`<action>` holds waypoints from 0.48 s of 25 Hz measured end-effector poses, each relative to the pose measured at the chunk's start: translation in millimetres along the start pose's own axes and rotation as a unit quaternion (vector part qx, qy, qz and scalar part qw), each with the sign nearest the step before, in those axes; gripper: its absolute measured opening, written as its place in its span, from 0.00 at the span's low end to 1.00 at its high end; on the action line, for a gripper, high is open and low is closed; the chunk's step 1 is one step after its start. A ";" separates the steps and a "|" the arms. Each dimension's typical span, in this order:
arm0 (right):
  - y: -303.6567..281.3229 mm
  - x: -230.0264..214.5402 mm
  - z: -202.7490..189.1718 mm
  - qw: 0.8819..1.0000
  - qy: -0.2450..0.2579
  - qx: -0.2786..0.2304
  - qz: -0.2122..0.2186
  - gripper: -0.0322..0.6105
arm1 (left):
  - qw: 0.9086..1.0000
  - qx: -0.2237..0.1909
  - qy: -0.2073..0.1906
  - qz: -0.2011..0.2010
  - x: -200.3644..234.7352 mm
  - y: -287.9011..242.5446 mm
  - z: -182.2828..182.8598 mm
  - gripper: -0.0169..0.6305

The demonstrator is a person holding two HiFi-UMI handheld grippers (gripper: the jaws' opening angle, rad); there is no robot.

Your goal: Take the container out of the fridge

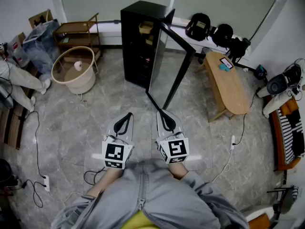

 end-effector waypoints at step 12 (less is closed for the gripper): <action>-75.9 -24.1 -30.1 1.000 0.005 -0.005 -0.006 0.05 | 1.000 -0.004 0.017 -0.008 49.8 -66.4 -30.8 0.03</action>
Point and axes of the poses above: the fingertips, and each gripper's own axes: y backward along the fingers, x to its left, z out of its top, the point moved 10 cm from there along y, backward along the fingers, and after that the axes turned 10 degrees about -x, right-handed, at the moved point
